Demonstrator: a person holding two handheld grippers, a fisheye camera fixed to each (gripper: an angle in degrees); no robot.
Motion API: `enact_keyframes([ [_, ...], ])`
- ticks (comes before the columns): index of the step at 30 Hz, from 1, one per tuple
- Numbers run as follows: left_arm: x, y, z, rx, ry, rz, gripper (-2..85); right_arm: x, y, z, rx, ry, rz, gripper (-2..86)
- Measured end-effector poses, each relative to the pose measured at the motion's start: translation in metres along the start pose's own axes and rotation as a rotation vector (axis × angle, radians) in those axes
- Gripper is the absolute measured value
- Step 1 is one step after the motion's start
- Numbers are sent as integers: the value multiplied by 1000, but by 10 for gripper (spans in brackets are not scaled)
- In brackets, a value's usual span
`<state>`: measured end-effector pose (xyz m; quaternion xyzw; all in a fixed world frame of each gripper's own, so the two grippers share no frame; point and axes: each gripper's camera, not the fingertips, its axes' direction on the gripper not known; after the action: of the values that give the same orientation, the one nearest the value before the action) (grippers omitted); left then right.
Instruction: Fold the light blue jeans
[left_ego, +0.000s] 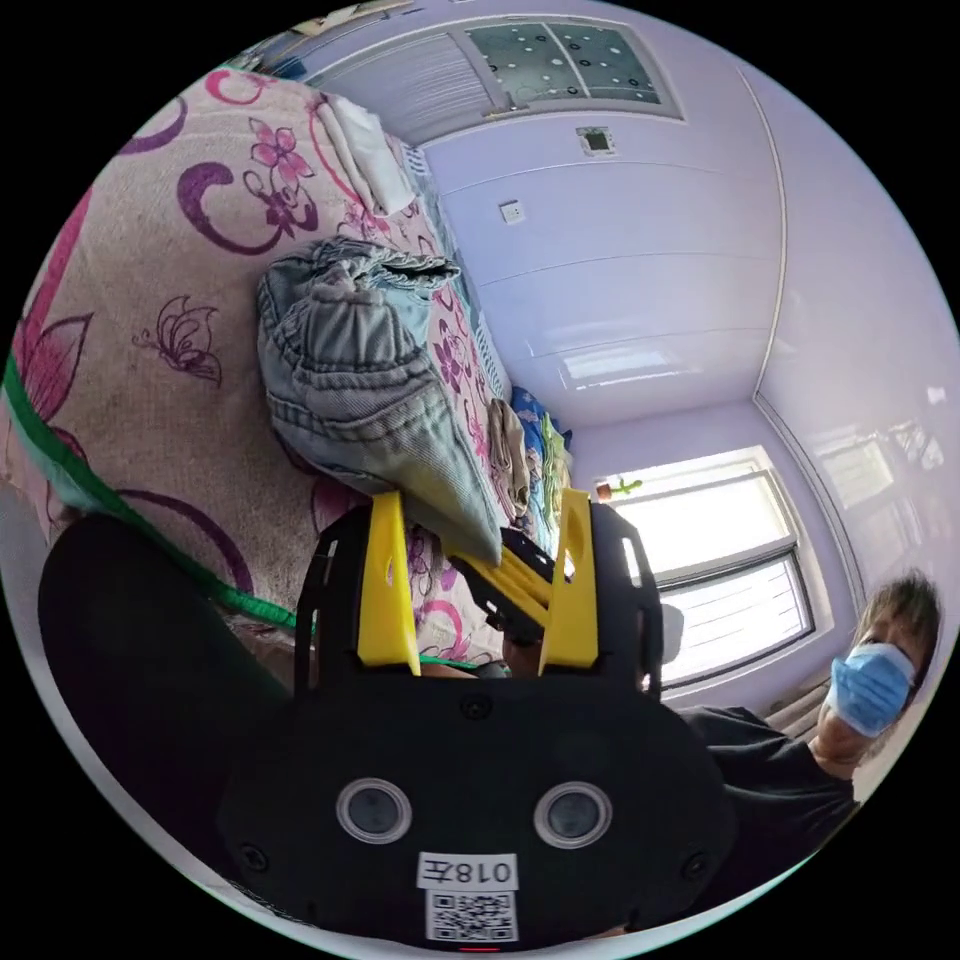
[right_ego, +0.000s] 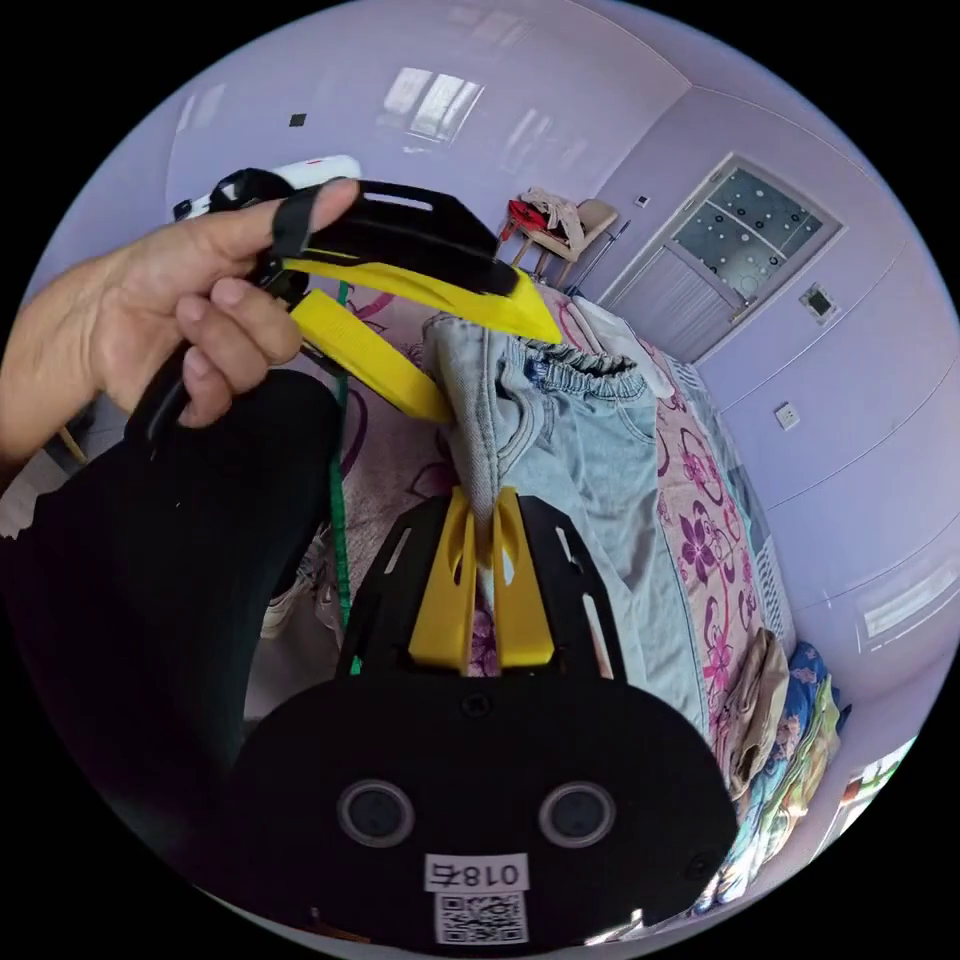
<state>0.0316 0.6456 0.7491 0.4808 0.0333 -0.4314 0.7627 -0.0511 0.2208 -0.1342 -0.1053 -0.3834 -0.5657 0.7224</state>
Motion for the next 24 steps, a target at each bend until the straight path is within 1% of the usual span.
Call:
enact_keyframes([
  [2, -14, 11, 10, -27, -29, -27, 148, -12, 12, -6, 15, 60, -15, 18],
  [4, -19, 24, 16, -31, -110, -14, 98, -17, 20, -7, 17, 85, -17, 22],
  [6, -17, 41, 13, 9, -215, 49, 25, -20, 28, -7, 16, 104, -33, 28],
  [7, -16, 45, 11, 21, -226, 66, 7, -18, 34, -6, 21, 104, -33, 34],
  [9, -10, 60, -7, 104, -248, 129, -4, -6, 48, -8, 31, 64, 12, 44],
  [10, -7, 63, -12, 121, -250, 152, -6, 9, 61, -13, 53, 13, 65, 50],
  [12, 0, 74, -35, 193, -228, 233, -8, 44, 91, -26, 107, -58, 209, 53],
  [13, 2, 77, -42, 214, -219, 255, -9, 75, 119, -35, 129, -102, 333, 55],
  [14, 5, 81, -59, 269, -199, 299, -9, 108, 155, -44, 144, -102, 474, 57],
  [15, 6, 83, -76, 316, -173, 333, -9, 125, 177, -49, 150, -86, 548, 58],
  [17, 1, 81, -99, 351, -116, 360, -9, 191, 283, -68, 150, -5, 886, 71],
  [18, -4, 80, -110, 351, -103, 364, -9, 206, 312, -72, 147, 11, 970, 77],
  [20, -9, 79, -119, 326, -133, 359, -9, 255, 418, -90, 160, 32, 1256, 102],
  [23, -14, 88, -120, 271, -191, 364, -9, 300, 508, -96, 117, 58, 1460, 130],
  [24, -17, 93, -121, 270, -191, 367, -9, 308, 519, -95, 110, 56, 1478, 133],
])
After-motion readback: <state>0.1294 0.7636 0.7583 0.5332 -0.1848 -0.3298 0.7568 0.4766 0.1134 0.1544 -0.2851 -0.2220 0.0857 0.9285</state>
